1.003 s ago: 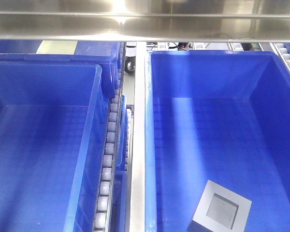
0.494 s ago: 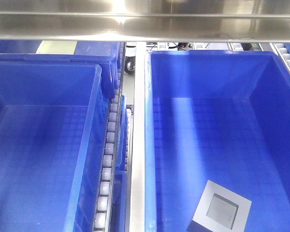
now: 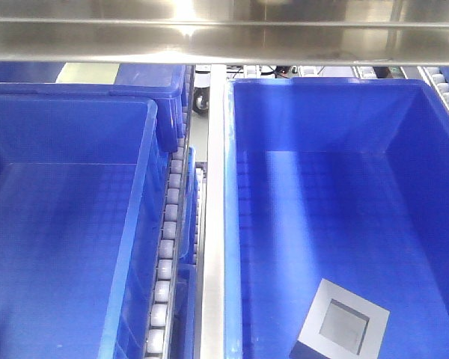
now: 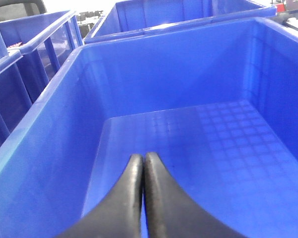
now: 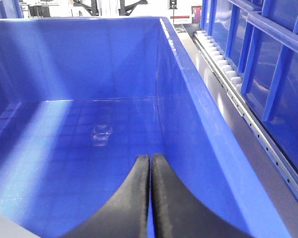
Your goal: Sort gray base to blue bin
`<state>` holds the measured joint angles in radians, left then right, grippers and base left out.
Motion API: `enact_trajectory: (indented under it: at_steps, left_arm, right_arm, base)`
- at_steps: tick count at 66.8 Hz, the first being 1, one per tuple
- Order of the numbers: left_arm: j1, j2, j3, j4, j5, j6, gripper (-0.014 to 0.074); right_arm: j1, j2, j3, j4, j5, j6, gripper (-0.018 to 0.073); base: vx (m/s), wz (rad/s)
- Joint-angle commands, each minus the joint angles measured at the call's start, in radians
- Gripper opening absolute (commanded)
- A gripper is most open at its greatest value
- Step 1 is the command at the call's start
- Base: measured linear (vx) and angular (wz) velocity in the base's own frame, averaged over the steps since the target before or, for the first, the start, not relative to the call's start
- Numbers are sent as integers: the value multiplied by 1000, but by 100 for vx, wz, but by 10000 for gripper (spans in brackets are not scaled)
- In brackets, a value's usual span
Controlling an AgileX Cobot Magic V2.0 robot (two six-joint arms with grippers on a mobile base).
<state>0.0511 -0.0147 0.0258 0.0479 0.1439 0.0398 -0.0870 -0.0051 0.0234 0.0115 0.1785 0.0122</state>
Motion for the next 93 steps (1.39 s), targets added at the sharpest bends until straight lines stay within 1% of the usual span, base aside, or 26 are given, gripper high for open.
enact_trajectory:
  at_steps: [1, 93]
  left_arm:
    - [5, -10, -19, -6, -82, -2, -6]
    - [5, -10, -20, -6, -84, -2, -6]
  right_arm:
    - [-3, 19, 6, -4, -28, -12, -5]
    - [-3, 19, 6, -4, -28, -12, -5]
  base:
    - [0, 0]
    - [0, 0]
